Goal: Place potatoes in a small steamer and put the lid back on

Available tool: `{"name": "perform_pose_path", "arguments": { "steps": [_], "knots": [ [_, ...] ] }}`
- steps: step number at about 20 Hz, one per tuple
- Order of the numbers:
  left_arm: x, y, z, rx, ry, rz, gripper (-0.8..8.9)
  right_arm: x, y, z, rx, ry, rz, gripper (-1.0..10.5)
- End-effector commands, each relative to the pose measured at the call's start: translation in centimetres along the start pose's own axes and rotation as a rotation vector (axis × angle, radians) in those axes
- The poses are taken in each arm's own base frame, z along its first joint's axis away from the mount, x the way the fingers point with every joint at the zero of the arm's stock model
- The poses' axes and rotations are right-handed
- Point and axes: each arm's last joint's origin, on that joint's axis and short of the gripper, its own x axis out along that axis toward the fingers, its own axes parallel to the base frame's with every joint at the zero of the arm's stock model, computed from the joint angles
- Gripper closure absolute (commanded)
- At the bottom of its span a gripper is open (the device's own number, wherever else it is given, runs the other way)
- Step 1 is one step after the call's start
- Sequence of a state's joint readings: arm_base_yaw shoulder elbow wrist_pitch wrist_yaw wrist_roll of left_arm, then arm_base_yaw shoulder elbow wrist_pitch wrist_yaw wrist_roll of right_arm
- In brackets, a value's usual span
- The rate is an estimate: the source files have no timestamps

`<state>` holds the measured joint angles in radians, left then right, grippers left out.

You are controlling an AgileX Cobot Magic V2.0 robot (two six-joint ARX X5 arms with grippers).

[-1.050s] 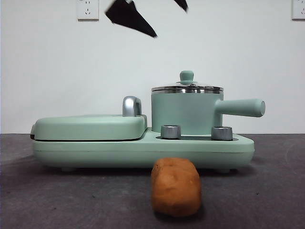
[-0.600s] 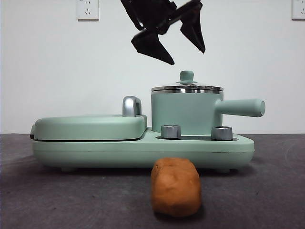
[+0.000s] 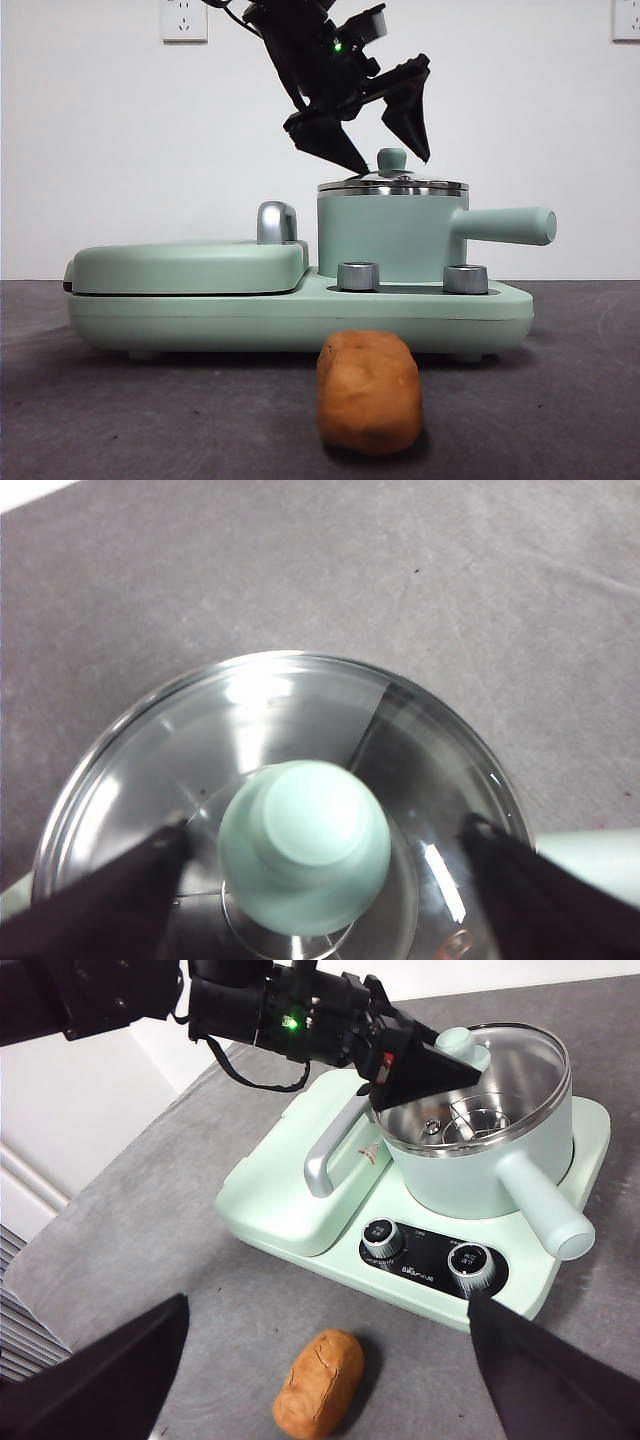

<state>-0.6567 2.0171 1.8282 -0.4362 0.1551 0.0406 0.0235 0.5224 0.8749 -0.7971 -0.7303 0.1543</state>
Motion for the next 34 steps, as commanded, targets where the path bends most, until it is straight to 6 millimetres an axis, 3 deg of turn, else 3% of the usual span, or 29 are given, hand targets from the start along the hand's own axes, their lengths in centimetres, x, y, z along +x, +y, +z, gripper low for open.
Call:
{"name": "perform_pose_path", "arguments": {
  "steps": [1,3,6,15,19,23,28,34],
  "knots": [
    [0.3,0.0,0.5,0.027,-0.022,0.003,4.49,-0.2,0.3,0.4,-0.015,-0.014,0.005,5.0],
    [0.3,0.2,0.5,0.028,-0.022,0.006,4.5,-0.2,0.3,0.4,-0.015,-0.014,0.005,5.0],
    [0.4,0.2,0.5,0.032,-0.019,0.006,5.49,-0.2,0.3,0.4,-0.015,-0.014,0.005,5.0],
    [0.7,0.3,0.4,0.04,-0.018,0.006,6.05,-0.2,0.3,0.4,-0.015,-0.014,0.005,5.0],
    [0.7,0.3,0.4,0.039,-0.018,0.006,7.93,-0.2,0.3,0.4,-0.015,-0.014,0.005,5.0],
    [0.4,0.2,0.8,0.032,-0.024,0.006,7.99,-0.2,0.3,0.4,-0.015,-0.014,0.005,5.0],
    [-1.8,0.0,3.7,0.023,-0.09,0.009,7.98,-0.2,0.2,0.4,-0.013,-0.013,0.0,5.0],
    [-6.6,-0.5,7.3,-0.019,-0.138,0.011,7.98,0.1,-0.3,-0.2,0.062,0.058,-0.066,5.0]
  ]
}}
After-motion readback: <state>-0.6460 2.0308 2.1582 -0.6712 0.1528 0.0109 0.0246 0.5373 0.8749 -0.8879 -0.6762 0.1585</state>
